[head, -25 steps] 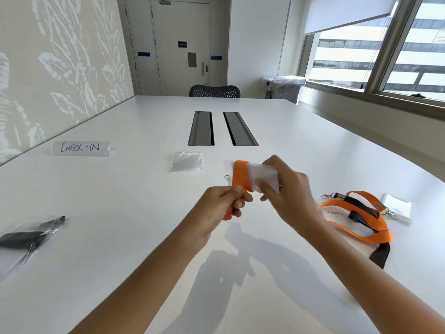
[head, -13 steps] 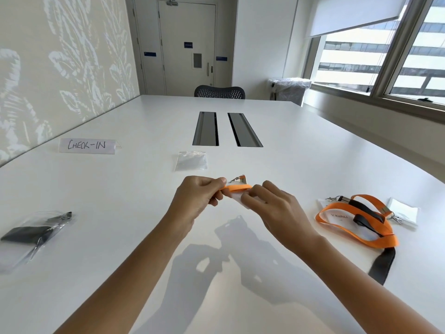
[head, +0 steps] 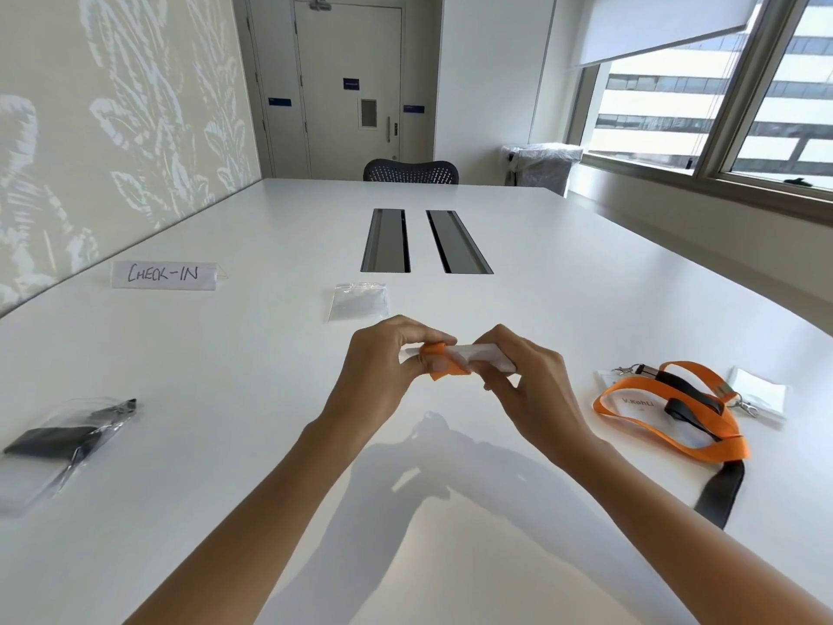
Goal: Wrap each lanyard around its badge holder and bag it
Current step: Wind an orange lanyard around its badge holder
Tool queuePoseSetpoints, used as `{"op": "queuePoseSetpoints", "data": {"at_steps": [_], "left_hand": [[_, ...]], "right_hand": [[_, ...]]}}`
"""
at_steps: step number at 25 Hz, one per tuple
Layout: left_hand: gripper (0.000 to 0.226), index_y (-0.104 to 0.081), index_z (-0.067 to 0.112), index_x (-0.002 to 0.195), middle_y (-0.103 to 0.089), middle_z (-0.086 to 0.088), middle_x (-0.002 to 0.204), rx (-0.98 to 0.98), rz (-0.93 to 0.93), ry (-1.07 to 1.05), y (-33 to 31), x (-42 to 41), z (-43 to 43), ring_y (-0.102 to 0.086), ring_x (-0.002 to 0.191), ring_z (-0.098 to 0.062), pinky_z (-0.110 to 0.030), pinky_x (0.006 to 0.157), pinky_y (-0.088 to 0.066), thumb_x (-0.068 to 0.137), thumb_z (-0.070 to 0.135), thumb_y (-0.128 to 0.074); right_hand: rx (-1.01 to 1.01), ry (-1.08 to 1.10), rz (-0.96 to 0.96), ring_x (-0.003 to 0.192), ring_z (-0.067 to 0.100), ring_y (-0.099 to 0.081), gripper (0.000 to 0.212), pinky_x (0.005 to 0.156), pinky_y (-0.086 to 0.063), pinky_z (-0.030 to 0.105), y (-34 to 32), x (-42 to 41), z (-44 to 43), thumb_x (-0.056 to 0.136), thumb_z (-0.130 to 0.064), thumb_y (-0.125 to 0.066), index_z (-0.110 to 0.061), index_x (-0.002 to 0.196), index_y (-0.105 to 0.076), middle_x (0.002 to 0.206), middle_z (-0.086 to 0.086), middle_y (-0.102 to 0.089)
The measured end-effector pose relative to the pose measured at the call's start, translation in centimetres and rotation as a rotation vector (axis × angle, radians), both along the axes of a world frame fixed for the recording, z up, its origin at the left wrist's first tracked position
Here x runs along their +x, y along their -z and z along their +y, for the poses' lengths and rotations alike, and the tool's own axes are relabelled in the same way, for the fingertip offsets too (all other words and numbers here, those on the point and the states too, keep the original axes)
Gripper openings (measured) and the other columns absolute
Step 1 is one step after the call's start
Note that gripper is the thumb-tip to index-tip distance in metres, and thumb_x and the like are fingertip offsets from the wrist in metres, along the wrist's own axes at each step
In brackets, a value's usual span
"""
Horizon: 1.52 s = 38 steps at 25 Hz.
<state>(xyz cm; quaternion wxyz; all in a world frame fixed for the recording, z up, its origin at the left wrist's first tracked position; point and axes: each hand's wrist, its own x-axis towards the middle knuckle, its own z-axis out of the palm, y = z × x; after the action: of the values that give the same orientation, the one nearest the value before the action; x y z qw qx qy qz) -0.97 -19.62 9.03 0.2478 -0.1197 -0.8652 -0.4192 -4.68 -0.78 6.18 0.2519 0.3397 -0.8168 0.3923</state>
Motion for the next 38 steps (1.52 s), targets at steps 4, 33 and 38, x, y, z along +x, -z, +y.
{"op": "queuePoseSetpoints", "data": {"at_steps": [4, 33, 38], "left_hand": [[0.019, -0.072, 0.020, 0.097, -0.071, 0.006, 0.091, -0.007, 0.019, -0.026, -0.1, 0.0, 0.1, -0.063, 0.087, -0.008, -0.014, 0.079, -0.048, 0.081, 0.009, -0.073], [0.017, -0.066, 0.042, 0.102, -0.065, 0.024, 0.103, -0.217, -0.495, -0.073, 5.2, 6.1, -3.0, -0.060, 0.091, 0.004, -0.034, 0.082, -0.020, 0.087, 0.034, -0.066], [0.014, -0.065, 0.042, 0.091, -0.067, 0.026, 0.093, -0.297, -0.422, 0.019, 5.9, 6.7, -3.7, -0.056, 0.089, 0.015, -0.034, 0.089, -0.019, 0.086, 0.029, -0.067]], "right_hand": [[-0.096, 0.013, -0.268, 0.055, 0.012, -0.066, 0.020, 0.058, -0.056, 0.035, -0.8, -0.3, -0.2, 0.083, -0.003, -0.070, -0.015, 0.085, -0.054, 0.076, -0.005, -0.067], [0.447, 0.069, -0.456, 0.100, 0.015, -0.055, 0.035, 0.082, -0.041, 0.026, 1.4, 8.0, -2.9, 0.085, -0.041, -0.071, -0.017, 0.109, -0.069, 0.103, 0.001, -0.063], [0.394, 0.069, -0.411, 0.093, 0.012, -0.057, 0.018, 0.089, -0.042, 0.032, 1.5, 8.8, -2.9, 0.087, -0.033, -0.069, -0.019, 0.097, -0.072, 0.093, -0.005, -0.065]]}}
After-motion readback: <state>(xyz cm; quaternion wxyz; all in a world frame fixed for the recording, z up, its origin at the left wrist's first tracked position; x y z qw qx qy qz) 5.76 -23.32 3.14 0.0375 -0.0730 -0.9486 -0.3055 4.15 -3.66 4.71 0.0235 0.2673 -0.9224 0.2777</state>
